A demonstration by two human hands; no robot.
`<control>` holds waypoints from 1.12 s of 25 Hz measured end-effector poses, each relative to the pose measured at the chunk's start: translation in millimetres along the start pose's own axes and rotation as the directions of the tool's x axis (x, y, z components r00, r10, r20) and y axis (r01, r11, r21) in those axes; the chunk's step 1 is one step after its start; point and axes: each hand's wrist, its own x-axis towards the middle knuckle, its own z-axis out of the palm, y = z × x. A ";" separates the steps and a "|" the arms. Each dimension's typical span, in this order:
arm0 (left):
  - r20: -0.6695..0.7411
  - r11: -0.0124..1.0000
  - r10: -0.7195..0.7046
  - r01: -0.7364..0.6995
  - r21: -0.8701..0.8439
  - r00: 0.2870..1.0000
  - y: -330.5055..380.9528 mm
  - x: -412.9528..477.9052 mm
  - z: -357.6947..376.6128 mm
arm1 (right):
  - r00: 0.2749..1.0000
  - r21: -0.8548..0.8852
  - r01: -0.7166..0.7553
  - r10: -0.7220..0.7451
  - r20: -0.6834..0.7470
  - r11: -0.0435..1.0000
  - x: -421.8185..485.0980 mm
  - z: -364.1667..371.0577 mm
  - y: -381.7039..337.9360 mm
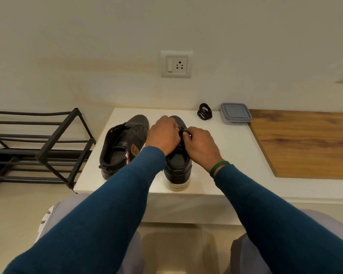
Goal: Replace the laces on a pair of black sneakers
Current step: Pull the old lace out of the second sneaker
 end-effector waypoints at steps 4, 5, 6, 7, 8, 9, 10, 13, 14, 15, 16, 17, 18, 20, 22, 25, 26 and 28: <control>0.168 0.721 -0.438 0.457 -0.521 0.883 -14.1 8.7 -11.5 | 0.993 0.168 -0.107 0.098 0.060 0.980 8.6 -5.8 2.1; 0.168 0.795 -0.357 0.393 -0.462 0.919 -12.9 5.9 -13.2 | 0.993 0.163 -0.096 0.083 0.088 0.982 9.9 -6.6 1.4; 0.161 0.895 -0.206 0.252 -0.368 0.965 -10.5 1.7 -13.5 | 0.991 0.172 -0.093 0.075 0.107 0.981 11.3 -6.4 1.6; 0.164 0.968 -0.058 0.095 -0.231 0.985 -7.2 -2.1 -11.6 | 0.989 0.203 -0.108 0.084 0.122 0.973 12.7 -6.6 1.8; 0.179 0.995 0.036 -0.017 -0.102 0.983 -3.4 -5.2 -9.0 | 0.985 0.245 -0.132 0.100 0.140 0.960 14.0 -6.8 2.1; 0.186 0.995 0.092 -0.099 0.031 0.978 0.0 -6.5 -5.4 | 0.980 0.274 -0.158 0.116 0.163 0.948 14.5 -7.4 2.4; 0.186 0.980 0.101 -0.130 0.153 0.977 1.8 -5.5 -3.0 | 0.974 0.292 -0.180 0.128 0.188 0.939 15.1 -8.5 2.5; 0.025 0.996 -0.044 0.045 -0.077 0.999 0.6 -2.1 -8.8 | 0.960 0.349 -0.230 0.153 0.233 0.909 14.9 -13.0 3.5; -0.044 0.918 -0.216 0.188 -0.348 0.975 -1.1 0.5 -14.3 | 0.958 0.360 -0.237 0.154 0.243 0.903 14.5 -14.5 3.9; -0.074 0.764 -0.392 0.280 -0.581 0.917 -4.3 2.9 -19.4 | 0.956 0.365 -0.239 0.151 0.253 0.900 14.1 -15.3 4.4; -0.098 0.656 -0.497 0.299 -0.693 0.862 -9.8 5.5 -23.3 | 0.955 0.369 -0.237 0.146 0.260 0.899 13.8 -15.7 5.1; -0.125 0.668 -0.507 0.298 -0.682 0.853 -14.4 8.1 -26.5 | 0.955 0.370 -0.234 0.141 0.260 0.899 13.5 -15.6 5.3; -0.136 0.766 -0.417 0.267 -0.585 0.899 -17.0 9.0 -27.2 | 0.957 0.371 -0.230 0.139 0.256 0.899 13.1 -15.4 5.4; -0.011 0.970 -0.062 0.058 -0.236 0.998 -14.7 3.6 -22.2 | 0.959 0.374 -0.227 0.139 0.248 0.899 12.9 -15.3 5.2; 0.171 0.973 0.128 -0.157 0.169 0.977 -4.4 -2.0 -11.2 | 0.958 0.370 -0.225 0.136 0.253 0.901 13.8 -16.0 4.3; 0.084 0.927 0.143 -0.163 0.337 0.986 0.9 -2.2 -3.4 | 0.955 0.358 -0.230 0.139 0.262 0.905 13.6 -18.0 3.2; -0.061 0.983 0.088 -0.077 0.165 0.994 -0.9 -2.1 -6.0 | 0.955 0.361 -0.233 0.141 0.262 0.903 13.3 -18.3 3.1; -0.225 0.895 -0.296 0.187 -0.405 0.928 -3.5 1.8 -18.4 | 0.954 0.364 -0.235 0.143 0.263 0.901 12.3 -19.2 4.1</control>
